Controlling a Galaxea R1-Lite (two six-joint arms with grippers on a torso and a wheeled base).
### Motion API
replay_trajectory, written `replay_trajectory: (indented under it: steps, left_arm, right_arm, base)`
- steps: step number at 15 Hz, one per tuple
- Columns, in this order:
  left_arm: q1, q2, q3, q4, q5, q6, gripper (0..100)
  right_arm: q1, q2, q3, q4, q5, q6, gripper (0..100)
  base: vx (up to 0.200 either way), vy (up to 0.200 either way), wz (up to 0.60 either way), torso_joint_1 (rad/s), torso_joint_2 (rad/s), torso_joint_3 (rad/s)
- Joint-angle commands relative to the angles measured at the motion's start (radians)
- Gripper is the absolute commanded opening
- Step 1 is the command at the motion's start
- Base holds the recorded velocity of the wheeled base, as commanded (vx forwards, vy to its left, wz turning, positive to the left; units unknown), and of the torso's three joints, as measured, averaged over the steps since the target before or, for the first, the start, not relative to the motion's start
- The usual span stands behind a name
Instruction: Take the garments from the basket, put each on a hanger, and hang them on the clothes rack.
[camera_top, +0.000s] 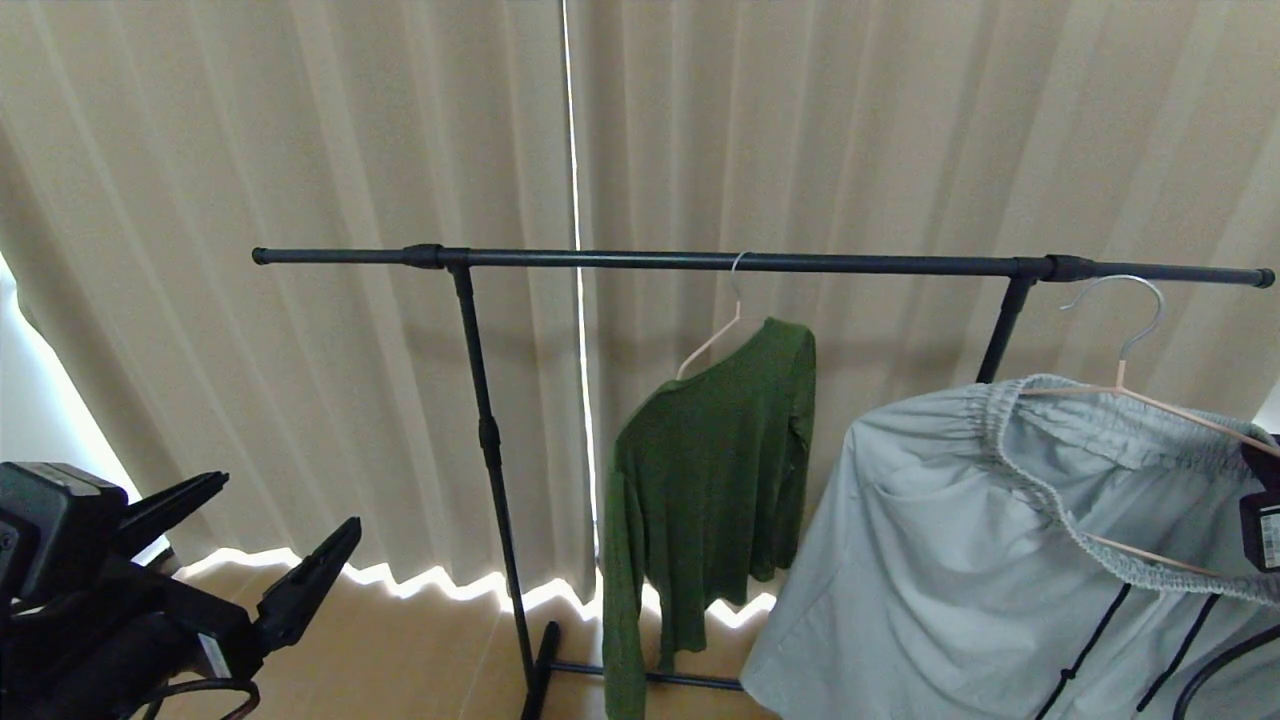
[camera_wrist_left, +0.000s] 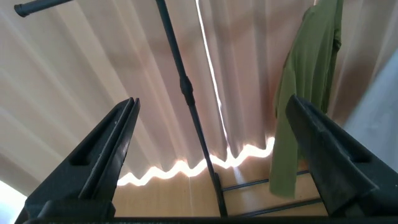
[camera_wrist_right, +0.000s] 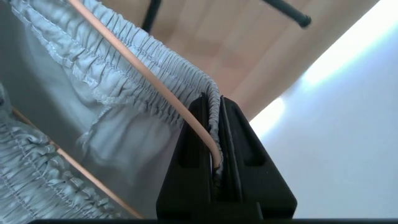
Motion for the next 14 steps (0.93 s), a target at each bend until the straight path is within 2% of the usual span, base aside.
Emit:
replay_trajectory:
  steps: [1,10,14]
  left_arm:
    - [0.002,0.003,-0.001,0.0,0.001,-0.002,100]
    - [0.023,0.003,-0.005,0.001,0.001,-0.002,100]
    - [0.023,0.002,-0.007,0.0,0.001,-0.002,100]
  right_arm:
    - [-0.007,-0.002,0.004,0.0,0.0,-0.001,0]
    - [-0.007,-0.009,0.017,0.0,0.003,0.001,0]
    - [-0.006,-0.009,0.012,0.0,0.003,0.001,0]
  base:
    - [0.0,0.0,0.0,0.0,0.0,0.0]
    - [0.0,0.0,0.0,0.0,0.0,0.0]
    - [0.2,0.0,0.0,0.001,0.0,0.002]
